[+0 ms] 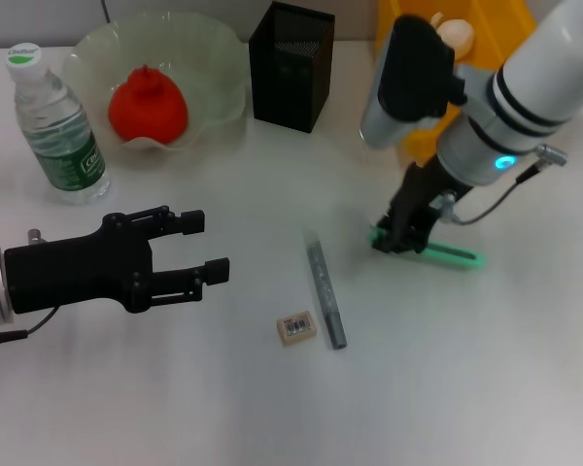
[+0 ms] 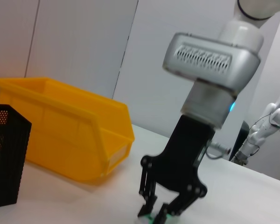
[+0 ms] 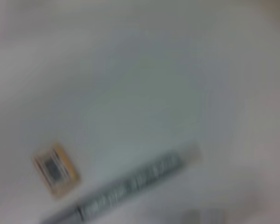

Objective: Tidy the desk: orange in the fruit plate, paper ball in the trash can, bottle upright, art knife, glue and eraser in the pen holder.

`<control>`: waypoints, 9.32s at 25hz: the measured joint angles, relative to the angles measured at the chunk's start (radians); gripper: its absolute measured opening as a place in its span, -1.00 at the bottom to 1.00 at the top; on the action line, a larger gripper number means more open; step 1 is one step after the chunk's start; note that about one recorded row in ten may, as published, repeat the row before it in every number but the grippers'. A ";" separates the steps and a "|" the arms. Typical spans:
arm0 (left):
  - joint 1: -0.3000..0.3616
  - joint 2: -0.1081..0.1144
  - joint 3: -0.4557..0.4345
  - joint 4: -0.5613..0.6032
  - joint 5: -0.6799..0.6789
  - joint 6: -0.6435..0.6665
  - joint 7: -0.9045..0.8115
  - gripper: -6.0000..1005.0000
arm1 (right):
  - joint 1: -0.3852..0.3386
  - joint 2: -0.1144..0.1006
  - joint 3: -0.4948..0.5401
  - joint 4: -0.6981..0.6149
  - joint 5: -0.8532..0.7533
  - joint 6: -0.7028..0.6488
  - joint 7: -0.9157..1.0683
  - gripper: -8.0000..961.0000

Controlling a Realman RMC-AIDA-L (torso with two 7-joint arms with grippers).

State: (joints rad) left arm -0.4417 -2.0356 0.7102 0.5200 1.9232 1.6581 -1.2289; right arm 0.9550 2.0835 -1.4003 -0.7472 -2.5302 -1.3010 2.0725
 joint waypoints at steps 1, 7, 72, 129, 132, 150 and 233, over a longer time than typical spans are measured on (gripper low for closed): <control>0.000 0.000 0.000 0.000 0.000 0.000 -0.001 0.58 | -0.007 -0.001 0.011 -0.031 0.014 -0.015 0.003 -0.60; 0.000 0.000 0.000 0.000 0.001 0.000 -0.006 0.58 | -0.106 -0.004 0.148 -0.304 0.182 -0.090 -0.014 -0.62; -0.016 -0.020 -0.074 -0.039 -0.024 -0.020 -0.029 0.58 | 0.064 0.009 0.187 0.528 1.736 0.546 -1.339 -0.59; -0.013 0.039 -0.060 -0.025 0.049 0.031 -0.034 0.58 | -0.166 -0.073 0.172 -0.125 0.579 -0.264 -0.286 0.29; 0.004 0.054 -0.058 -0.006 0.072 0.041 -0.023 0.58 | -0.133 -0.059 0.170 -0.083 0.497 -0.271 -0.300 0.29; 0.012 0.064 -0.058 0.026 0.132 0.085 0.011 0.58 | -0.039 0.005 -0.045 0.038 0.371 -0.149 -0.410 0.28; -0.037 0.021 -0.063 0.016 0.123 0.078 0.011 0.58 | 0.152 -0.028 0.220 0.131 0.332 0.577 0.080 -0.49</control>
State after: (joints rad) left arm -0.4785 -2.0143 0.6469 0.5364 2.0464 1.7361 -1.2179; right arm 1.1072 2.0557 -1.1798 -0.6157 -2.1981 -0.7244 2.1523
